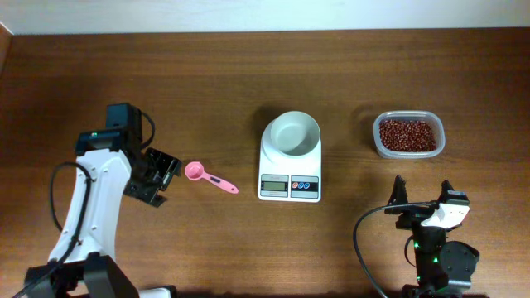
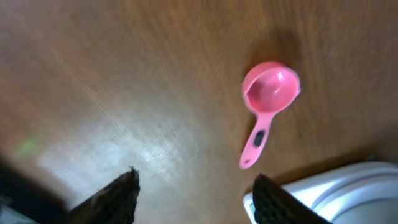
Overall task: Scoop and weigh 50g on scale
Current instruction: 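Move the left gripper over the pink scoop's cup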
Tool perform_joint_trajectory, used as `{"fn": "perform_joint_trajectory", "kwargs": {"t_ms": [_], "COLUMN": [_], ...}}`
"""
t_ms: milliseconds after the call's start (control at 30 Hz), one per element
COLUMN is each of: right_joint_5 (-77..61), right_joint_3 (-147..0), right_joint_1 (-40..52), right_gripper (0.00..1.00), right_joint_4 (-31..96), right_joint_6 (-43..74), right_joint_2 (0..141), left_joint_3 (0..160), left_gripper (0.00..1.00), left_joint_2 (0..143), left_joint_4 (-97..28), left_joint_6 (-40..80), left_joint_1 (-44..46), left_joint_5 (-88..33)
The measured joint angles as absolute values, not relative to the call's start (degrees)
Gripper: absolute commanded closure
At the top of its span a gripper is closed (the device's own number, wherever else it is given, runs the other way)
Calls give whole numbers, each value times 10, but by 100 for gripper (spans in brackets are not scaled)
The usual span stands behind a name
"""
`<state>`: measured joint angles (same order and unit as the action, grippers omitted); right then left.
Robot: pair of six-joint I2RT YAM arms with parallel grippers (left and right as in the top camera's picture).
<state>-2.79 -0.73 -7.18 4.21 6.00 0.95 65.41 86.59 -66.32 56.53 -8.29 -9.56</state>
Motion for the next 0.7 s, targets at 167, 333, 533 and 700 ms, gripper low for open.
{"fn": "perform_joint_trajectory", "kwargs": {"t_ms": [167, 333, 533, 700], "right_joint_5": [-28, -28, -28, -28], "right_joint_3": [-7, -7, -7, -7], "right_joint_1": [-72, -72, -72, -72], "right_gripper": [1, 1, 1, 1], "right_joint_4": [42, 42, 42, 42], "right_joint_6": [60, 60, 60, 60], "right_joint_2": [10, 10, 10, 10], "left_joint_3": [615, 603, 602, 602], "left_gripper": [42, 39, 46, 49], "left_joint_2": [867, 868, 868, 868], "left_joint_4": [-601, -545, -533, -524], "left_joint_6": [567, 568, 595, 599], "left_joint_1": [-78, -30, -10, -10], "left_joint_5": [-94, -80, -36, -25]}}
